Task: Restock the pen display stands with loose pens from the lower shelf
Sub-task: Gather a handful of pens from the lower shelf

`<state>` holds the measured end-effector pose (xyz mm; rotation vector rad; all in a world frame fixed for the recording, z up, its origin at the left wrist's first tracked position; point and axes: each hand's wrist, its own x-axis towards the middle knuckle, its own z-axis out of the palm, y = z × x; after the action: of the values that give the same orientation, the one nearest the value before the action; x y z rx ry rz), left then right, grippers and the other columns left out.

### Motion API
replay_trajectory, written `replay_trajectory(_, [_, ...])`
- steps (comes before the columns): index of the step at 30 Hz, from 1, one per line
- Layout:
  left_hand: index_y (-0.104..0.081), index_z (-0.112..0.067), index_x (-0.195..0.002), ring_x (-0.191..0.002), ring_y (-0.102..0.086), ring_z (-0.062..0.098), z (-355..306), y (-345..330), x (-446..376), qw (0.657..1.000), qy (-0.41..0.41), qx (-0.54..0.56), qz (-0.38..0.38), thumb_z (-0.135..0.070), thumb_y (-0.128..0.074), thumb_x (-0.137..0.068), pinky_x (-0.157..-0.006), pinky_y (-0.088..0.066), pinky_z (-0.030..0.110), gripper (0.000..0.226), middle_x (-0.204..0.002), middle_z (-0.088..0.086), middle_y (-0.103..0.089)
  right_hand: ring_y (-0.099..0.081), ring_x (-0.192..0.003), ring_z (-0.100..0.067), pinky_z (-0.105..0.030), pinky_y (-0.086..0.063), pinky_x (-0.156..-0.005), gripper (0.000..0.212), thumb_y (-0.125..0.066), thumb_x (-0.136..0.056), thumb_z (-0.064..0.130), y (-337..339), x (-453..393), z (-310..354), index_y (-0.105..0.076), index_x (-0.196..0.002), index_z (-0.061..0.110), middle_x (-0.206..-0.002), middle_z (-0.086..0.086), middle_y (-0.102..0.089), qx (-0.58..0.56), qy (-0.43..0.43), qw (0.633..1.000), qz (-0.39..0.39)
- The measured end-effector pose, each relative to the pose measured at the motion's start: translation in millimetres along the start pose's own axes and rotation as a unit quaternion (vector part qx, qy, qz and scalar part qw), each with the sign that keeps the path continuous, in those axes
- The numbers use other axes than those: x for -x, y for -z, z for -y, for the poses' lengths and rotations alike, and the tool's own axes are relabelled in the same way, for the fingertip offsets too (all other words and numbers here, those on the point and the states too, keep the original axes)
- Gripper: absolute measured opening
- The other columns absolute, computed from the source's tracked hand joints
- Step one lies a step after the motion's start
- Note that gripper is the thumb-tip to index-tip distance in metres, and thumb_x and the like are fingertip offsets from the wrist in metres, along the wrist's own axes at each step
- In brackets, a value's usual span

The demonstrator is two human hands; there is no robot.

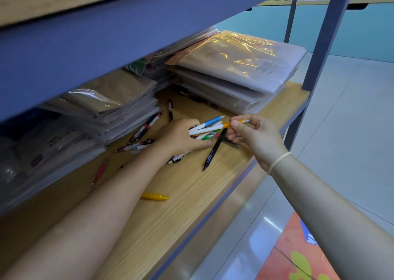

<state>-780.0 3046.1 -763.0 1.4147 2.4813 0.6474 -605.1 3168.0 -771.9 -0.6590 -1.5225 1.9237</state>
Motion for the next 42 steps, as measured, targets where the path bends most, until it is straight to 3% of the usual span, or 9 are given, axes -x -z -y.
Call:
replay_trajectory(6, [-0.059,-0.027,-0.074,-0.059,-0.05,0.013,3.6,-0.9,-0.5,1.0,0.009,-0.027,-0.005,-0.049,-0.08,-0.076,-0.056,-0.034,0.029,0.03,-0.067,-0.007,-0.057,-0.047,-0.048,-0.012,-0.021,-0.04,-0.047,0.006,-0.069,-0.091,0.011,-4.2,-9.7,0.8,-0.068,-0.088,0.006,-0.057,-0.001,-0.059,0.06,-0.048,0.997,0.012])
replay_trajectory(14, [-0.053,-0.026,-0.069,-0.059,-0.044,0.015,3.5,7.1,2.4,1.0,-0.013,-0.007,0.025,-0.039,-0.079,-0.081,-0.057,-0.029,0.03,0.031,-0.067,-0.003,-0.049,-0.051,-0.042,-0.01,-0.013,-0.034,-0.037,0.038,-0.077,-0.086,0.025,-24.0,-19.7,17.0,-0.069,-0.097,-0.009,-0.054,-0.005,-0.056,0.138,-0.083,0.986,0.033])
replay_trajectory(17, [-0.054,-0.024,-0.073,-0.058,-0.043,0.016,5.2,8.5,2.7,1.0,-0.013,-0.002,0.027,-0.039,-0.077,-0.085,-0.057,-0.029,0.031,0.03,-0.067,-0.002,-0.048,-0.051,-0.04,0.0,-0.011,-0.04,-0.043,0.037,-0.077,-0.085,0.025,-24.7,-17.6,16.9,-0.069,-0.103,-0.007,-0.066,-0.007,-0.058,0.13,-0.069,0.989,0.018])
replay_trajectory(20, [-0.053,-0.022,-0.076,-0.061,-0.044,0.017,8.7,18.2,-1.4,1.0,-0.003,0.021,-0.005,-0.04,-0.073,-0.088,-0.058,-0.029,0.032,0.029,-0.069,0.002,-0.047,-0.06,-0.072,-0.005,-0.023,-0.052,-0.07,0.042,-0.078,-0.081,0.041,-12.2,-15.0,12.8,-0.069,-0.11,0.012,-0.09,0.002,-0.065,0.157,-0.029,0.986,-0.035])
replay_trajectory(22, [-0.056,-0.015,-0.084,-0.065,-0.047,0.018,6.7,30.5,-3.7,0.999,0.006,0.031,-0.033,-0.038,-0.071,-0.091,-0.059,-0.031,0.032,0.028,-0.075,0.009,-0.053,-0.056,-0.076,-0.009,-0.028,-0.049,-0.075,0.035,-0.073,-0.085,0.046,-1.9,-9.4,13.9,-0.066,-0.107,0.021,-0.087,0.006,-0.061,0.172,-0.018,0.984,-0.044])
replay_trajectory(25, [-0.053,-0.02,-0.081,-0.063,-0.048,0.013,-8.7,48.3,-5.5,0.997,-0.005,0.039,-0.062,-0.035,-0.069,-0.093,-0.06,-0.034,0.031,0.025,-0.071,-0.001,-0.051,-0.054,-0.07,-0.009,-0.024,-0.046,-0.067,0.021,-0.064,-0.092,0.045,6.7,-1.8,17.6,-0.062,-0.102,0.027,-0.081,0.005,-0.057,0.171,-0.012,0.985,-0.035])
replay_trajectory(30, [-0.046,-0.029,-0.069,-0.06,-0.047,0.014,-52.8,53.1,-18.1,0.991,-0.053,0.081,-0.089,-0.042,-0.071,-0.087,-0.06,-0.035,0.034,0.034,-0.063,-0.008,-0.046,-0.043,-0.045,-0.003,-0.015,-0.037,-0.045,0.026,-0.062,-0.096,0.039,5.0,0.8,31.9,-0.066,-0.1,0.014,-0.067,-0.003,-0.052,0.101,-0.003,0.994,-0.036])
replay_trajectory(37, [-0.058,-0.014,-0.082,-0.073,-0.057,0.019,-118.2,51.1,-32.2,0.996,-0.01,0.04,-0.073,-0.04,-0.07,-0.09,-0.062,-0.037,0.032,0.03,-0.078,0.007,-0.06,-0.043,-0.044,-0.007,-0.018,-0.037,-0.045,0.027,-0.055,-0.1,0.033,15.8,28.2,59.0,-0.067,-0.104,0.009,-0.064,-0.002,-0.054,0.041,-0.085,0.993,-0.064])
replay_trajectory(42, [-0.049,-0.016,-0.072,-0.053,-0.044,0.001,-166.0,47.6,-25.0,0.996,0.018,0.084,-0.014,-0.033,-0.073,-0.089,-0.049,-0.031,0.016,0.033,-0.067,-0.002,-0.05,-0.044,-0.045,-0.011,-0.017,-0.036,-0.043,0.024,-0.052,-0.102,0.026,29.1,56.7,80.5,-0.069,-0.102,0.009,-0.064,-0.004,-0.054,0.017,-0.145,0.985,-0.095])
